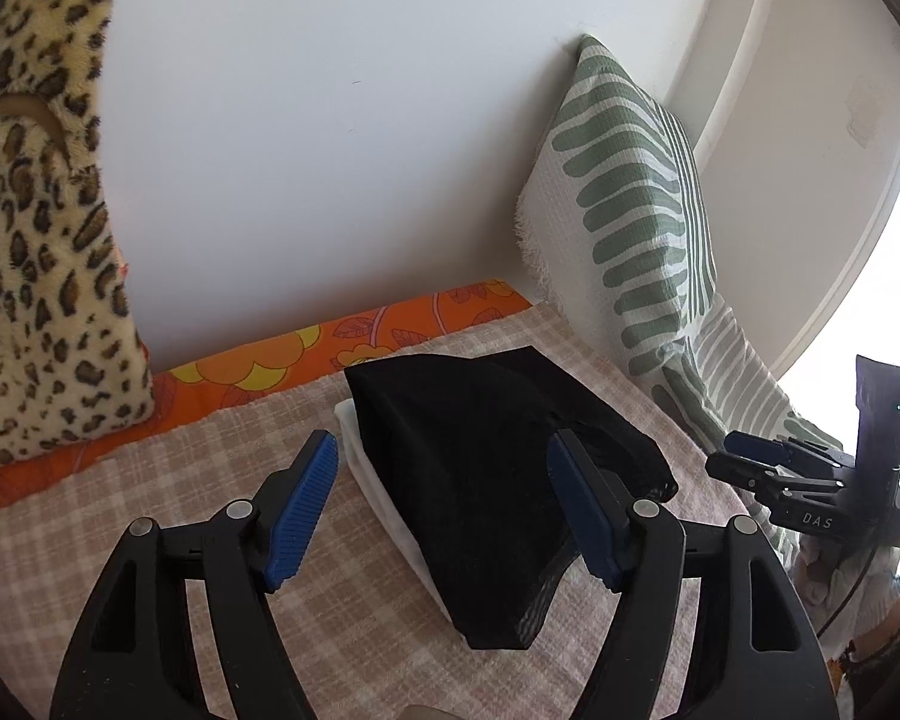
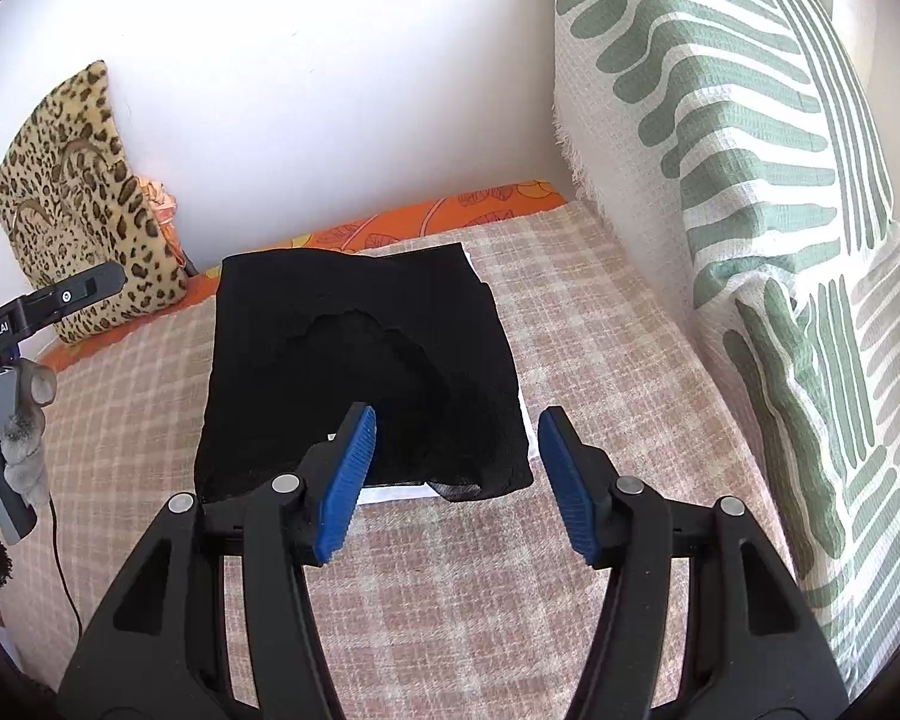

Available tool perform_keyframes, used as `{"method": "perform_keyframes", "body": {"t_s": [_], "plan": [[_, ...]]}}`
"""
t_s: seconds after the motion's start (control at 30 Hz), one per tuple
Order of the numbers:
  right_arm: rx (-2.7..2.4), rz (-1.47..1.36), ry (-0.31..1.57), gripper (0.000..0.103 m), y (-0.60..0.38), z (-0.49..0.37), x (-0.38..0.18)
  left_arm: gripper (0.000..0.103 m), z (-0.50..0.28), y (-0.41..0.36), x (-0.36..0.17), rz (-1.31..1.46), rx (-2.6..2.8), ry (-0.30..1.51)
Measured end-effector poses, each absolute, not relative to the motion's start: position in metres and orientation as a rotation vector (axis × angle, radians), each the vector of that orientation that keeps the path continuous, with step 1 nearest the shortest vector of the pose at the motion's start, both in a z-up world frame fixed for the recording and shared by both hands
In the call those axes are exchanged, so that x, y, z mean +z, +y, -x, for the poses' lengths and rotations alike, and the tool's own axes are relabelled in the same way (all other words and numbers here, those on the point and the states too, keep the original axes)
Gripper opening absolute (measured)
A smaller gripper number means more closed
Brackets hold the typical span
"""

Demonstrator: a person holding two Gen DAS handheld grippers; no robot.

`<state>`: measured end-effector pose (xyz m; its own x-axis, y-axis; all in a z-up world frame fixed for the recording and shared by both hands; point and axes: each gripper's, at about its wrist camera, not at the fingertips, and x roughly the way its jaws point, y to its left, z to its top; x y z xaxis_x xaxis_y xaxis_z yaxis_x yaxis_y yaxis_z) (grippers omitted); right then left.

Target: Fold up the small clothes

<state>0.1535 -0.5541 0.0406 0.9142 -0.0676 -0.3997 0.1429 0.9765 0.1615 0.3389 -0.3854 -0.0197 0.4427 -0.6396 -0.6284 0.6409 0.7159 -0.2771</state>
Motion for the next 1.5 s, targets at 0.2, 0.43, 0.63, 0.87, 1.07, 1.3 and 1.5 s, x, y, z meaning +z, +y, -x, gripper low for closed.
{"method": "perform_keyframes", "body": {"t_s": [0.2, 0.43, 0.63, 0.87, 1.07, 1.3, 1.5], "plan": [[-0.175, -0.173, 0.325, 0.072, -0.525, -0.1, 0.045, 0.077, -0.277, -0.347, 0.004, -0.047, -0.764, 0.719], [-0.244, -0.131, 0.25, 0.085, -0.482, -0.046, 0.036, 0.083, -0.209, -0.307, 0.019, -0.112, -0.733, 0.625], [-0.255, -0.107, 0.238, 0.085, -0.453, -0.023, 0.021, 0.083, -0.169, -0.293, 0.013, -0.171, -0.738, 0.597], [-0.268, -0.121, 0.237, 0.085, -0.442, -0.014, 0.007, 0.083, -0.141, -0.282, 0.008, -0.177, -0.74, 0.574], [-0.27, -0.143, 0.226, 0.085, -0.443, -0.005, 0.002, 0.084, -0.127, -0.282, 0.008, -0.192, -0.748, 0.571], [-0.268, -0.144, 0.228, 0.085, -0.444, -0.003, 0.0, 0.085, -0.115, -0.286, 0.01, -0.212, -0.744, 0.559], [-0.269, -0.151, 0.221, 0.085, -0.448, 0.005, 0.0, 0.085, -0.112, -0.285, 0.012, -0.186, -0.754, 0.561]]}}
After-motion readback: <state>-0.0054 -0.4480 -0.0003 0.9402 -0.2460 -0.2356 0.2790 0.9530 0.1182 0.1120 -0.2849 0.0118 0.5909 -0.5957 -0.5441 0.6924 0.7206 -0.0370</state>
